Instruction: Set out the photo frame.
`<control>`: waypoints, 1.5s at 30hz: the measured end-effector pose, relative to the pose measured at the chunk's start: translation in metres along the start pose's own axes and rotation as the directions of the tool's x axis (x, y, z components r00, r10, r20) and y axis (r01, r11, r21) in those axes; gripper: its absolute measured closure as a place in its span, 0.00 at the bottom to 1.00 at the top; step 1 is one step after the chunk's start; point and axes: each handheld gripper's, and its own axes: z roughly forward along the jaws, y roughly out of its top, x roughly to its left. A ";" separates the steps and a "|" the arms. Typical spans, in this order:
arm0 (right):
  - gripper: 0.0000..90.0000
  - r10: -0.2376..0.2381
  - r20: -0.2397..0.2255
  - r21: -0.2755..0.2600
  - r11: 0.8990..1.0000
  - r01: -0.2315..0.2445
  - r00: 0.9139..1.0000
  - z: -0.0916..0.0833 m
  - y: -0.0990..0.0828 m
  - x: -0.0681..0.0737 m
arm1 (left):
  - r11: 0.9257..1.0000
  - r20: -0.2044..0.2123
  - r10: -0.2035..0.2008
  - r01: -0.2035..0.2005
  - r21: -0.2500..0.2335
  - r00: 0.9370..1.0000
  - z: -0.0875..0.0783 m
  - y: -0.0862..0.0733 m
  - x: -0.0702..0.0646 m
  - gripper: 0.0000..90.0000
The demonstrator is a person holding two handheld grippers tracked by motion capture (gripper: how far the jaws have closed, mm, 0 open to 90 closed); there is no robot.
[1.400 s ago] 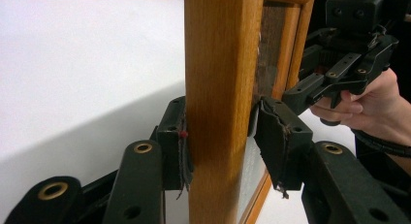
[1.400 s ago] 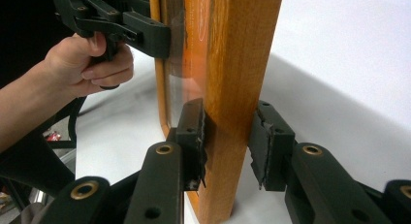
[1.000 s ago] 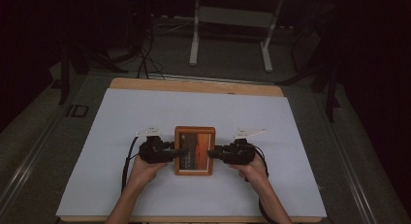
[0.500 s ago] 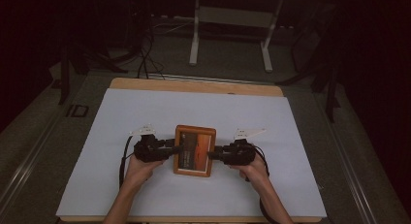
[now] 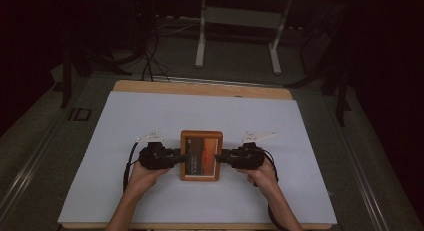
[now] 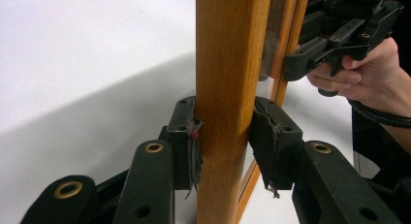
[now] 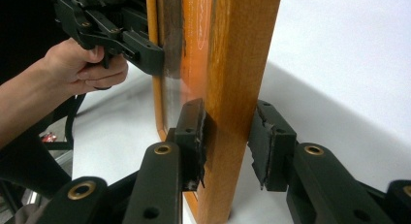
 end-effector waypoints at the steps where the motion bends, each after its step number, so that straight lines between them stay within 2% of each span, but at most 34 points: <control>1: 0.75 0.000 -0.002 0.001 1.000 0.000 1.000 0.000 0.000 0.000 | 1.000 0.000 0.001 -0.001 0.000 1.000 0.000 0.000 0.000 0.71; 6: 0.67 0.005 -0.024 0.005 1.000 -0.005 1.000 -0.001 0.000 -0.002 | 1.000 -0.014 0.000 0.000 0.007 1.000 0.002 -0.001 0.001 0.66; 11: 0.56 0.008 -0.013 -0.008 1.000 -0.008 1.000 -0.005 0.001 -0.003 | 1.000 -0.018 -0.005 0.006 0.006 1.000 0.002 -0.001 0.001 0.61; 20: 0.52 0.002 -0.010 -0.013 1.000 -0.002 1.000 -0.011 0.003 -0.004 | 1.000 -0.002 0.000 0.000 -0.015 1.000 -0.006 0.001 0.002 0.56; 27: 0.51 -0.027 0.003 -0.011 1.000 0.027 1.000 -0.024 0.007 -0.005 | 0.998 0.011 0.003 -0.003 -0.058 1.000 -0.024 0.006 0.005 0.55; 32: 0.50 -0.019 0.010 -0.022 1.000 0.019 1.000 -0.032 0.008 -0.008 | 0.996 -0.002 0.003 -0.004 -0.085 1.000 -0.035 0.007 0.007 0.54; 35: 0.50 -0.011 0.026 -0.023 1.000 0.011 1.000 -0.040 0.008 -0.013 | 0.995 -0.029 0.000 -0.003 -0.097 1.000 -0.043 0.008 0.010 0.54; 37: 0.49 -0.008 0.035 -0.020 1.000 0.008 0.999 -0.044 0.007 -0.015 | 0.995 -0.064 -0.006 0.000 -0.101 0.998 -0.048 0.008 0.012 0.53; 39: 0.49 -0.003 0.052 -0.024 1.000 0.004 0.999 -0.048 0.006 -0.018 | 0.996 -0.129 -0.017 0.005 -0.094 0.992 -0.052 0.008 0.015 0.52; 41: 0.49 0.006 0.073 -0.023 1.000 -0.005 0.997 -0.051 0.004 -0.022 | 0.996 -0.198 -0.041 0.024 -0.086 0.979 -0.054 0.006 0.019 0.52; 42: 0.49 0.009 0.087 -0.022 1.000 -0.008 0.996 -0.053 0.003 -0.025 | 0.996 -0.241 -0.049 0.030 -0.079 0.969 -0.055 0.004 0.022 0.52; 44: 0.49 0.018 0.125 -0.008 1.000 -0.017 0.992 -0.055 0.000 -0.030 | 0.997 -0.321 -0.067 0.050 -0.062 0.945 -0.056 0.001 0.027 0.51; 45: 0.49 0.023 0.140 -0.005 1.000 -0.023 0.990 -0.056 -0.002 -0.033 | 0.997 -0.349 -0.072 0.056 -0.055 0.934 -0.056 0.000 0.029 0.51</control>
